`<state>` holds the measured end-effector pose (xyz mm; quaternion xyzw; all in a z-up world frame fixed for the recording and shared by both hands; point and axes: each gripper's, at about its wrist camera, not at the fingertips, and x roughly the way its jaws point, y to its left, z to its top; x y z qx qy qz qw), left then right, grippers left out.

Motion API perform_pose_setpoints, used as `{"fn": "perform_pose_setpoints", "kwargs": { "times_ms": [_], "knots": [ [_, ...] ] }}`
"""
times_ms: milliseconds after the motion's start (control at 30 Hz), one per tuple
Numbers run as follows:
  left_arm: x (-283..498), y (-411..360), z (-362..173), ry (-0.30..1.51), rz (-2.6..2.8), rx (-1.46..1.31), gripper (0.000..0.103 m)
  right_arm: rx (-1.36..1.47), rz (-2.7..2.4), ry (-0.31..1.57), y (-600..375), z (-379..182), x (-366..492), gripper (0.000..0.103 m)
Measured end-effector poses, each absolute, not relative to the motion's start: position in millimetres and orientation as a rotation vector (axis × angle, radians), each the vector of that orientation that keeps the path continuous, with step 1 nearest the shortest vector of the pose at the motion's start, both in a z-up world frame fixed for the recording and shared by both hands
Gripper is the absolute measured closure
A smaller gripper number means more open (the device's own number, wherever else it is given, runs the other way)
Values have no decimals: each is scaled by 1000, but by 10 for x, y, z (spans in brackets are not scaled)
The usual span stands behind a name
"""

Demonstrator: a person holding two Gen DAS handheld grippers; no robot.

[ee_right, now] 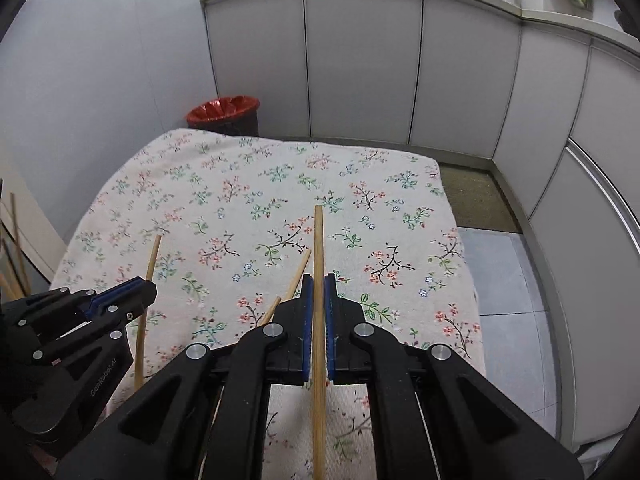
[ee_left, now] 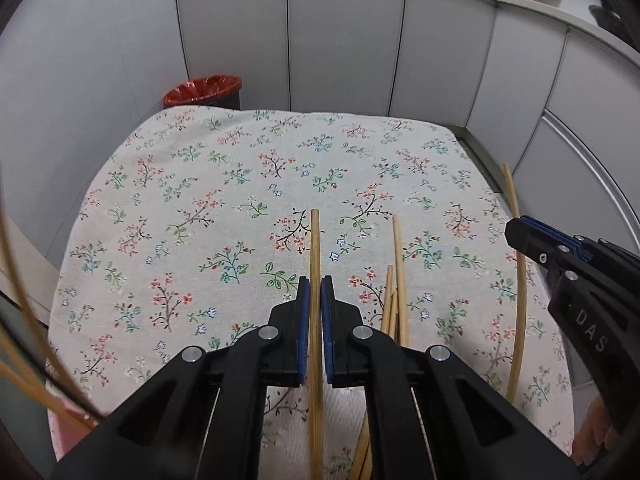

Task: Organize utensils
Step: 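Carry the upright chopstick in the left tool over the pink basket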

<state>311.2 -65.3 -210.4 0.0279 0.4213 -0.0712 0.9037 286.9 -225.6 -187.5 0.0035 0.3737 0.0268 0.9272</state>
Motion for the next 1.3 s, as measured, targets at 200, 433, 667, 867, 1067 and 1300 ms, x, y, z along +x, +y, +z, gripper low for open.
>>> {"fn": "perform_pose_setpoints", "kwargs": {
  "times_ms": [200,433,667,867,1067,1300],
  "knots": [
    [2816,-640,-1894,847,-158,60,97,41,56,724,-2288,-1617,2534,99],
    [2443,-605,-1643,810,-178,52,97,77,49,676,-2342,-1388,2120,99],
    [2054,-544,-1386,752,-198,45,97,90,49,618,-2352,-1264,1755,99],
    [1752,-412,-1150,673,-226,35,97,98,70,559,-2353,-1072,1498,99],
    [1512,-322,-866,575,-236,44,97,61,87,447,-2241,-778,1254,99],
    [1276,-192,-549,461,-238,46,97,63,131,367,-2089,-542,1100,99]
  ]
}}
